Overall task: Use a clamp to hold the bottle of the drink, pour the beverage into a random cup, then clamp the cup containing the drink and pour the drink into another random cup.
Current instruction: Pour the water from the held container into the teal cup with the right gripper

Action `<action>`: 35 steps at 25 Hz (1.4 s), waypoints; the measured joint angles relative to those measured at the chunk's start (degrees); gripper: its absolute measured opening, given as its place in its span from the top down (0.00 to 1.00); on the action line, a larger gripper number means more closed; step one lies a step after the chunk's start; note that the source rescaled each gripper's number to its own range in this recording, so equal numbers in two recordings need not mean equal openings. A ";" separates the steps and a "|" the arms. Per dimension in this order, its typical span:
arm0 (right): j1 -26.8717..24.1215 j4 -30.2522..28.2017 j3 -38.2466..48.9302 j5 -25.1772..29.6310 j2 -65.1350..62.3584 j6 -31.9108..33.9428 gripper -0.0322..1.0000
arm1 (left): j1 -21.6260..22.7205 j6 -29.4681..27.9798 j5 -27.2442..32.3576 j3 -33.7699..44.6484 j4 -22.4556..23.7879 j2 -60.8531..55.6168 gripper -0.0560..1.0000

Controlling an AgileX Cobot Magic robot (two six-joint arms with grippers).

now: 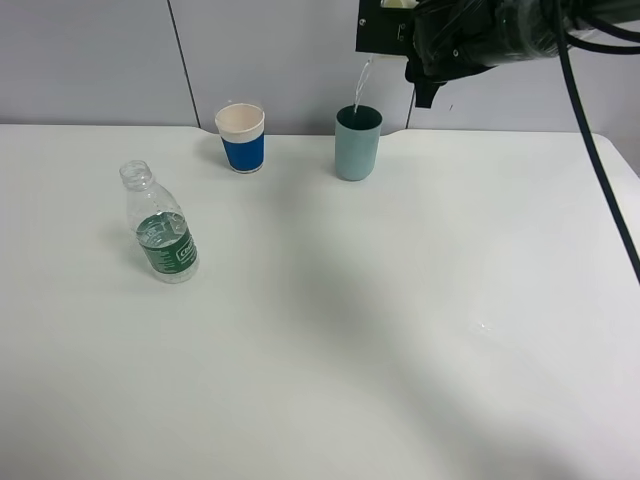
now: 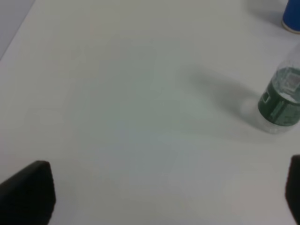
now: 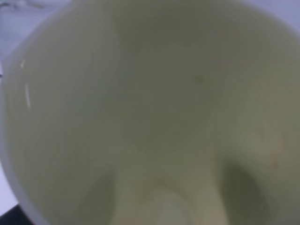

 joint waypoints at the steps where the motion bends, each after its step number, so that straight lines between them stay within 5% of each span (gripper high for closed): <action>1: 0.00 -0.11 0.00 0.00 0.00 0.00 0.97 | 0.00 0.00 0.00 0.00 0.00 0.00 0.00; 35: 0.00 -2.91 0.00 1.20 0.00 -4.67 0.97 | 0.00 0.00 0.00 0.00 0.00 0.00 0.00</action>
